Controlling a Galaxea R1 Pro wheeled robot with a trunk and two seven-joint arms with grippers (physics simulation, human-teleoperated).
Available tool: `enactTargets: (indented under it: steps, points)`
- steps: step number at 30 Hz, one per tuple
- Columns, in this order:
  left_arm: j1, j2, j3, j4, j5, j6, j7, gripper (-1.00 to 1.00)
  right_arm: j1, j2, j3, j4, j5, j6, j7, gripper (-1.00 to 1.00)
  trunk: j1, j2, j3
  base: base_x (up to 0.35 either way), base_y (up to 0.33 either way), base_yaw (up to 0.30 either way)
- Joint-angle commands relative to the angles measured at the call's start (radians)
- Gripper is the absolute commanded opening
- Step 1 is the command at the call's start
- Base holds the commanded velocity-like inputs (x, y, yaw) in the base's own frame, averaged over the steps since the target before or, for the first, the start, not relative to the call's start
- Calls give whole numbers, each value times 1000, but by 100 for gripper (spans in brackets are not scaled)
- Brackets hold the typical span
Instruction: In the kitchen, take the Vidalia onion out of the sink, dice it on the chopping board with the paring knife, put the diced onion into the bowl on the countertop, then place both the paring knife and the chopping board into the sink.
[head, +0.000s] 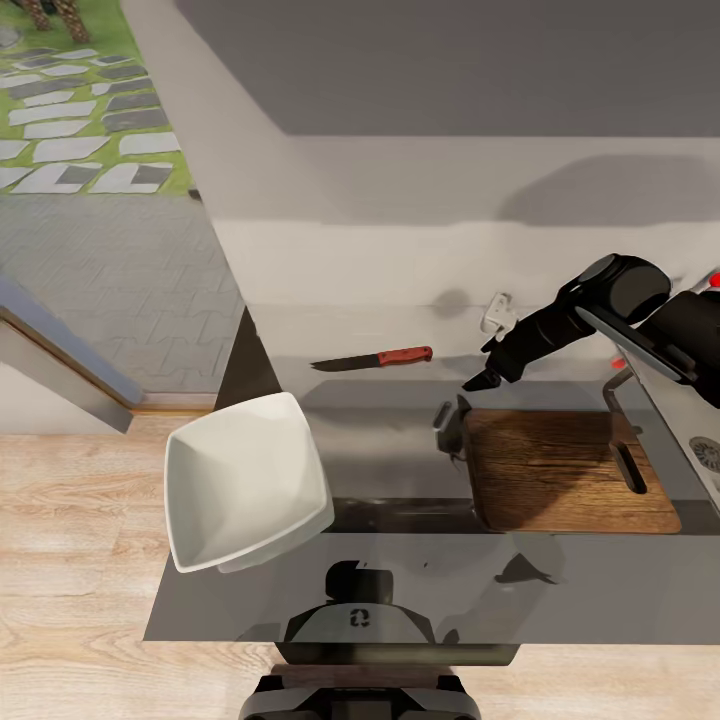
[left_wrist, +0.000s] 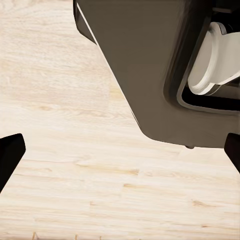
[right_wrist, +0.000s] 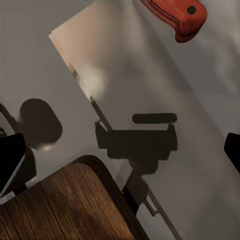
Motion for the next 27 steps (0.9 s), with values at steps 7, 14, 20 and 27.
enactTargets:
  steps: [7, 14, 20, 27]
  points:
    - [0, -1, 5, -1, 1, -1, 0, 100, -2, 95, 2, 0, 130, 3, -2, 100, 1, -2, -1, 0, 0, 0]
    - [0, -1, 5, -1, 1, -1, 0, 100, -2, 228, -1, 45, 203, 6, -5, 100, 1, -2, -1, 0, 0, 0]
    - [0, -1, 5, -1, 1, -1, 0, 100, -2, 289, -5, 89, 315, 4, 0, 100, 1, -2, -1, 0, 0, 0]
    - [18, -18, 3, 16, 10, -5, -6, 100, 15, 275, -22, 94, 353, 3, 5, 100, 1, -2, -1, 0, 0, 0]
